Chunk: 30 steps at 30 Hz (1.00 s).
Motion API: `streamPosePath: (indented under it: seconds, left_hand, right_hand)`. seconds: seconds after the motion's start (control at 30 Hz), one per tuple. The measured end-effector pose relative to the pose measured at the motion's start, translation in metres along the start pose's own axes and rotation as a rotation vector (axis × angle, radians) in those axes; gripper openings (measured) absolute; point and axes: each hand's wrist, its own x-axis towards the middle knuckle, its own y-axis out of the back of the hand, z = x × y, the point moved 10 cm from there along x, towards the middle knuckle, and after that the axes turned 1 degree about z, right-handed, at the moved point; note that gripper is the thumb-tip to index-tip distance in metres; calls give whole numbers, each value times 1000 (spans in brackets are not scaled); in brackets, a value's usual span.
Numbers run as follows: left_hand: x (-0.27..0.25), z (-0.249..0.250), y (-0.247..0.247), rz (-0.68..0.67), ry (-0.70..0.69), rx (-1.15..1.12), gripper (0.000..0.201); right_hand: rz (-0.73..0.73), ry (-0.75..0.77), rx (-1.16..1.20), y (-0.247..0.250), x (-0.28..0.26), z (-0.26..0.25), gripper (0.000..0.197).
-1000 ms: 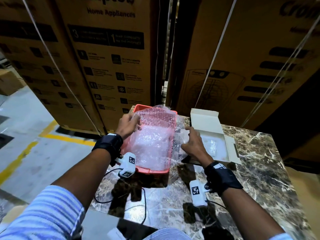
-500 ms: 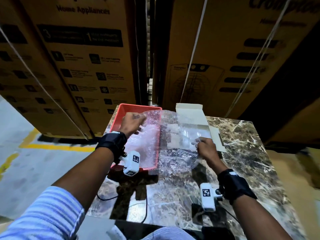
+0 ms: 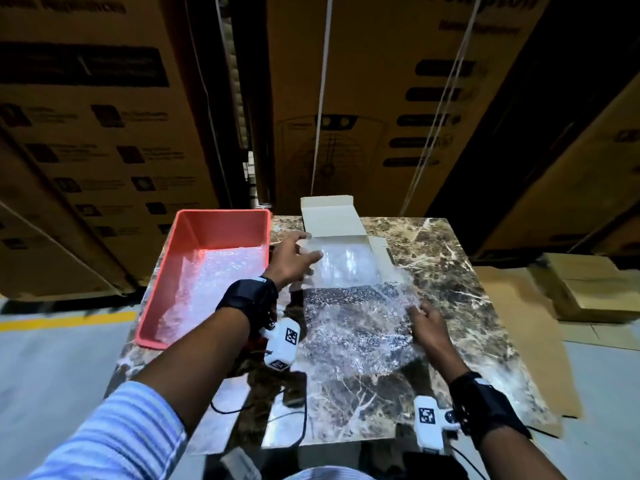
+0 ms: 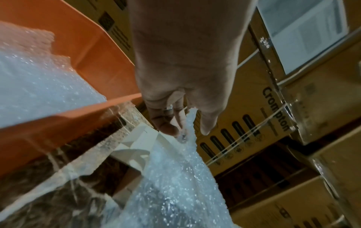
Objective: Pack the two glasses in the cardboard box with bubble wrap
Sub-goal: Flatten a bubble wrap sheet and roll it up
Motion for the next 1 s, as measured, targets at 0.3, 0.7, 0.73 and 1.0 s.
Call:
streamPosePath:
  seconds: [0.3, 0.7, 0.73, 1.0]
  left_hand:
    - [-20, -17, -79, -69, -60, 519, 77]
    - [-98, -87, -214, -691, 52, 712, 42]
    - [-104, -95, -217, -699, 80, 724, 49]
    - [-129, -107, -236, -709, -88, 1107, 51]
  right_hand:
    - [56, -256, -34, 40, 3, 92, 55]
    - [-141, -269, -92, 41, 7, 139, 25]
    - [-172, -260, -82, 41, 5, 137, 26]
    - [-337, -280, -122, 59, -8, 125, 47]
